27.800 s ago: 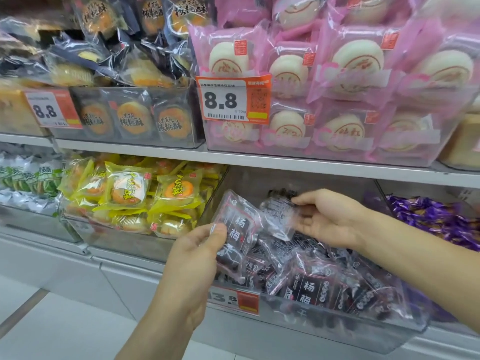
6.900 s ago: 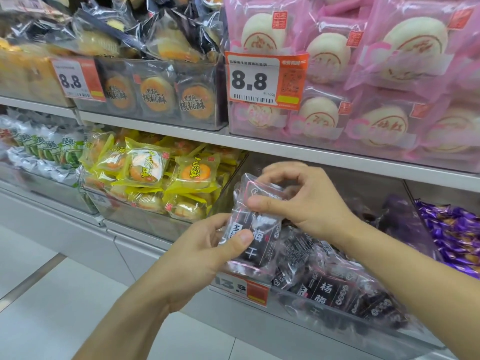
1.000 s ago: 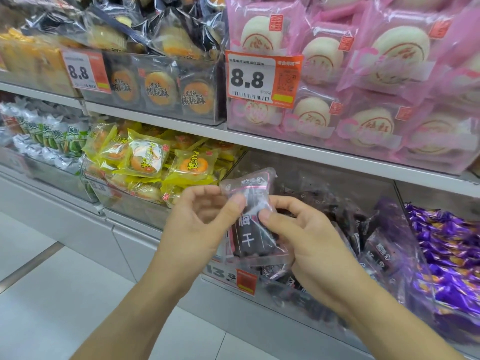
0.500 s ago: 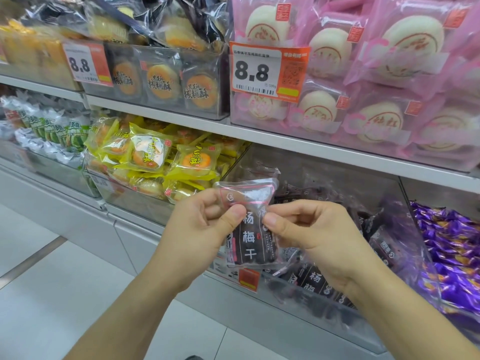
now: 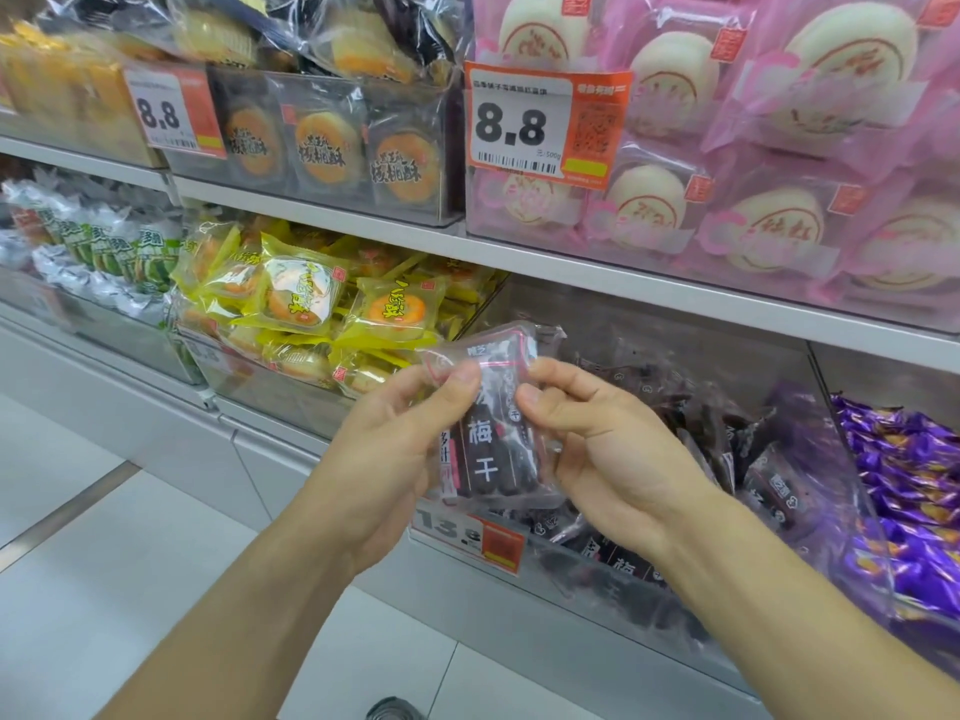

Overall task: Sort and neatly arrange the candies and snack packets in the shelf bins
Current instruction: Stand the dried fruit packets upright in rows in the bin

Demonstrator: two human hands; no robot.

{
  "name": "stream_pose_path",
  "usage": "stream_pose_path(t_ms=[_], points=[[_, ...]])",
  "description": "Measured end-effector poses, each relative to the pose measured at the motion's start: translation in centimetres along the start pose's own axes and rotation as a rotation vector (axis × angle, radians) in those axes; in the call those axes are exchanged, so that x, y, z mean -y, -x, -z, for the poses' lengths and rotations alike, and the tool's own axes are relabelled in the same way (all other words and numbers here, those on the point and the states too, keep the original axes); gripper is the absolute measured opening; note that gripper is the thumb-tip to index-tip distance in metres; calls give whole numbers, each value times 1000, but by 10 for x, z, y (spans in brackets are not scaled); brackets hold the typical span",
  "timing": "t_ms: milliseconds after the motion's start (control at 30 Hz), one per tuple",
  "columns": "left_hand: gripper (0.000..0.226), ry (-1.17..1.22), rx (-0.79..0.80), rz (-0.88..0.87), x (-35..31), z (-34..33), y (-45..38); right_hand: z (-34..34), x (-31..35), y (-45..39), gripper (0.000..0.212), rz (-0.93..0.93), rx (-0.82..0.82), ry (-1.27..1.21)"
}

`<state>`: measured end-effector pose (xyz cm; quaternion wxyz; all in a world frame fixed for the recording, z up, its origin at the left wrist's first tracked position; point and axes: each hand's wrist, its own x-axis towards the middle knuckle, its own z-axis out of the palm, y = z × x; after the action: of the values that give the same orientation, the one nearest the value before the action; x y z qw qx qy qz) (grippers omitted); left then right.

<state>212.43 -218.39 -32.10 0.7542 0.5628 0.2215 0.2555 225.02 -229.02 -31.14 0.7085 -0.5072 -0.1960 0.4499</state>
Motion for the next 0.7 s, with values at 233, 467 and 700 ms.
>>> stream_pose_path(t_ms=[233,467,700], points=[[38,-226,-221,-120,-13,41,-7,21,11,-23,23,261,32,898],[39,-425,-258,-102,-6,45,-9,8,-2,-30,42,286,253,1788],[27,-509,-282,-85,-6,43,-6,23,-7,-47,24,263,79,1596]])
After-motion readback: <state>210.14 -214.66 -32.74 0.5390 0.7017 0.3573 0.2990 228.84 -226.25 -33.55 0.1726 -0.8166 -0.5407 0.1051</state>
